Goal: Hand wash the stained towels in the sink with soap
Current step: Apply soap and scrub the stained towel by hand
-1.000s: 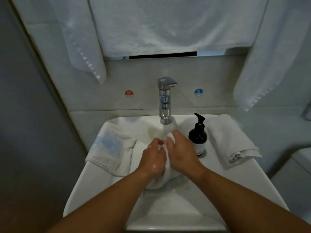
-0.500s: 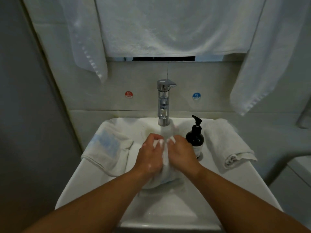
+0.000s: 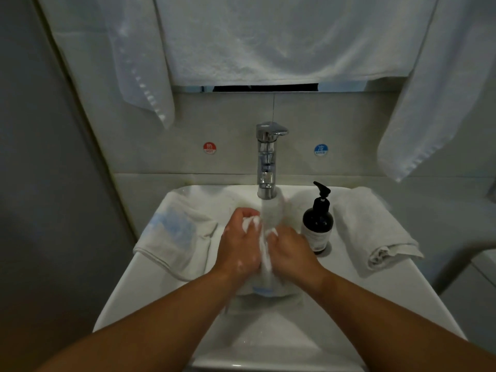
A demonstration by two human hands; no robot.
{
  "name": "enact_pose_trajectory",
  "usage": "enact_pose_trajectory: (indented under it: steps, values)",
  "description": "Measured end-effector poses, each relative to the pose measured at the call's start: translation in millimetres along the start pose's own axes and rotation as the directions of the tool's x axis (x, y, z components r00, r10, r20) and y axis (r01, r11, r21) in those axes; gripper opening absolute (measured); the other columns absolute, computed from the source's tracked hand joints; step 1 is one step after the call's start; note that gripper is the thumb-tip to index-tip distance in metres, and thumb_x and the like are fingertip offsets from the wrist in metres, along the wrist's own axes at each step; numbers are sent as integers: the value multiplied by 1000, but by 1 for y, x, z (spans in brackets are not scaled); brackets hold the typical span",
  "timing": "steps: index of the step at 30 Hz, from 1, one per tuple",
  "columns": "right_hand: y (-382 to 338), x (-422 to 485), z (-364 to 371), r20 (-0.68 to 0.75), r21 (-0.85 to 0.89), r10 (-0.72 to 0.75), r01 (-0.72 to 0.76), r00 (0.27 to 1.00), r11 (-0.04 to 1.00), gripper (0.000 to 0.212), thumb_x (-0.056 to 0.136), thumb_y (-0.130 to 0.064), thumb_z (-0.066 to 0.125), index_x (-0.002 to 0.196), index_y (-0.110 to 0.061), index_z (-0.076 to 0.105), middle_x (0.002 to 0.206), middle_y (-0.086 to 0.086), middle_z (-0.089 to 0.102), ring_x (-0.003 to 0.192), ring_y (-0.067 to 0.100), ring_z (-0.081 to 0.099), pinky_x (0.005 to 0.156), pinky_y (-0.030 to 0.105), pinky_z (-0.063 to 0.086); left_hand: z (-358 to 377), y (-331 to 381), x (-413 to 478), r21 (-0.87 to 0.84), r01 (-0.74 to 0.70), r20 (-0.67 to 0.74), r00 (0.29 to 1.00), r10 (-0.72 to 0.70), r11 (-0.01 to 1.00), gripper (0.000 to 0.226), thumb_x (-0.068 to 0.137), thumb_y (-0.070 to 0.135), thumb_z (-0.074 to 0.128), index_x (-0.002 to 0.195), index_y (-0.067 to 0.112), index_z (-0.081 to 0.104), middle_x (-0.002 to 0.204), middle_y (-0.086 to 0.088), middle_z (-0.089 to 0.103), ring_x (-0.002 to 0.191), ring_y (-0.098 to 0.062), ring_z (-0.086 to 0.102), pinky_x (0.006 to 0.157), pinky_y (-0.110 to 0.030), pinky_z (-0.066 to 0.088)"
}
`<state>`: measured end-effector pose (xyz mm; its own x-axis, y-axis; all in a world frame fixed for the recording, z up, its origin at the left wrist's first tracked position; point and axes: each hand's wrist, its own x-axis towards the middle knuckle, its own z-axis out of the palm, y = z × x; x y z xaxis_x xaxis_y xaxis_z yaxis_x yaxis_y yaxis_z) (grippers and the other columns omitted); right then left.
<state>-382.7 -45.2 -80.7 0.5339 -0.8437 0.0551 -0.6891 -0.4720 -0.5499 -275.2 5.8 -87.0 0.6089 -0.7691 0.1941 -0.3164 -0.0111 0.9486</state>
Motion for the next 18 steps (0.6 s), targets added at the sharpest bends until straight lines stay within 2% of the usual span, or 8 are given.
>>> enact_pose_trajectory:
  steps: [2,5,7,9,10,13,15,18]
  values:
    - [-2,-9,2,17,66,-64,62,998,996,26,108,-29,37,101,-17,59,99,1,61,99,23,62,74,27,40,-4,2,4,50,82,-43,996,-80,995,11,105,28,48,107,27,59,99,6,66,94,-15,63,91,-38,53]
    - [-6,-12,5,-203,258,-154,204,967,944,17,107,-34,43,95,-24,52,85,-11,59,79,7,59,65,17,40,-3,4,1,117,148,-43,989,-143,982,14,106,30,45,107,23,57,102,0,66,94,-20,63,92,-39,53]
    - [-1,0,1,-317,305,-61,162,946,939,20,106,-33,44,92,-21,53,80,-8,60,75,11,59,64,24,45,1,11,-10,155,83,53,994,-92,984,15,107,31,42,109,26,56,103,1,65,93,-17,62,88,-35,53]
    - [8,11,-5,-248,334,74,13,966,942,24,106,-32,43,92,-18,57,81,-6,60,77,15,59,62,23,40,3,16,-17,106,-24,129,992,10,994,13,107,32,42,108,31,56,101,5,66,94,-12,63,86,-33,54]
    - [11,11,-7,-176,275,82,-31,981,961,27,107,-32,42,92,-17,58,84,-5,60,80,17,60,62,22,37,2,17,-16,64,-60,125,991,52,996,11,106,31,45,106,33,56,99,6,67,94,-11,64,86,-32,54]
    - [12,4,2,-35,108,-14,18,999,994,28,108,-33,37,93,-18,56,98,1,65,94,22,62,74,30,41,0,17,0,28,-23,-8,1000,23,999,9,105,29,49,105,33,56,96,8,67,94,-15,65,86,-36,55]
    - [0,-5,3,-139,232,-122,152,983,961,22,106,-34,41,96,-21,55,94,-3,66,87,16,62,74,32,47,-3,17,4,75,66,-88,994,-59,995,11,106,29,45,108,29,56,97,7,64,97,-19,64,87,-36,53]
    - [-9,-1,-6,-326,372,-105,230,940,899,17,103,-35,48,95,-24,57,83,-5,67,78,13,65,69,31,52,-1,18,-11,153,42,77,996,-54,987,16,108,31,39,110,28,53,100,3,66,91,-12,63,80,-32,54]
